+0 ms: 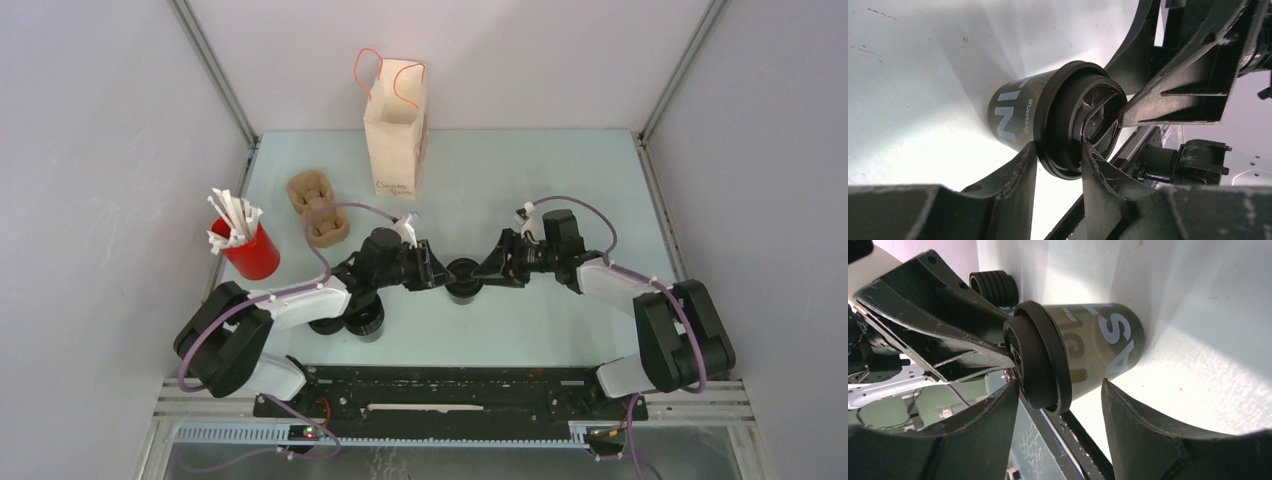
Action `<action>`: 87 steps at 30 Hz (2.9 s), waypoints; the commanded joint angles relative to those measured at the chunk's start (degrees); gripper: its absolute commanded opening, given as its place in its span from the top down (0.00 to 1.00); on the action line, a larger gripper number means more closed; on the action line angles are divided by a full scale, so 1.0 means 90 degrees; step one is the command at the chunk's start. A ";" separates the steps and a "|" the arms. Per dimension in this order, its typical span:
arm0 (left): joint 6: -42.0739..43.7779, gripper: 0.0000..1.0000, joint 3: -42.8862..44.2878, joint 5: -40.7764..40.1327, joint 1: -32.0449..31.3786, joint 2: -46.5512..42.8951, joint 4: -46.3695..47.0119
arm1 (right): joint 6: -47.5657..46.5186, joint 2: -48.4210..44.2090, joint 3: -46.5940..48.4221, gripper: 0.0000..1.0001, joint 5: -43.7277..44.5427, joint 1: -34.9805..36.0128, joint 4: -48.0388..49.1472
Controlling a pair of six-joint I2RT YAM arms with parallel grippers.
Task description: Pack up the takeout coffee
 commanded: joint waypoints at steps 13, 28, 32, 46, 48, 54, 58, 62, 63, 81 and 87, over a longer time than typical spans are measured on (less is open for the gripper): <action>0.0393 0.60 -0.0020 -0.0102 -0.0062 0.0176 -0.0903 | -0.0872 0.0370 0.1038 0.38 0.0421 0.0212 -0.1056; 0.0336 0.63 -0.0222 -0.0242 -0.0062 0.0343 -0.0815 | 0.0168 0.2025 -0.0040 0.63 -0.0185 -0.0121 0.1078; 0.0345 0.63 -0.0208 -0.0253 -0.0061 0.0327 -0.0805 | 0.0113 0.1152 0.0194 0.56 0.0027 -0.0072 0.0611; 0.0419 0.63 -0.0127 -0.0242 -0.0062 0.0389 -0.0833 | -0.0663 0.1514 0.1419 0.36 -0.0035 0.0333 -0.0241; 0.0415 0.63 -0.0136 -0.0242 -0.0057 0.0392 -0.0834 | -0.0693 0.1616 0.1319 0.41 -0.0017 0.0341 -0.0190; 0.0339 0.64 -0.0117 -0.0320 -0.0060 0.0486 -0.0887 | -0.0162 0.2154 0.0685 0.58 -0.0121 0.0123 0.0954; 0.0326 0.64 -0.0136 -0.0388 -0.0061 0.0475 -0.0966 | -0.0303 0.2307 0.0532 0.61 0.0236 0.0212 0.1068; 0.0270 0.65 -0.0165 -0.0489 -0.0060 0.0471 -0.1018 | -0.0266 0.2492 0.0268 0.61 0.0422 0.0194 0.1215; 0.0251 0.65 -0.0144 -0.0521 -0.0057 0.0489 -0.1043 | -0.0198 0.2519 0.0260 0.61 0.0511 0.0183 0.1164; 0.0365 0.65 -0.0040 -0.0526 -0.0137 0.0517 -0.1183 | -0.0656 0.1400 0.0527 0.54 0.1807 0.0665 -0.0467; 0.0346 0.62 0.0150 -0.0317 -0.0233 0.0227 -0.1001 | -0.0659 0.0365 0.0530 0.37 0.1539 0.0665 -0.0752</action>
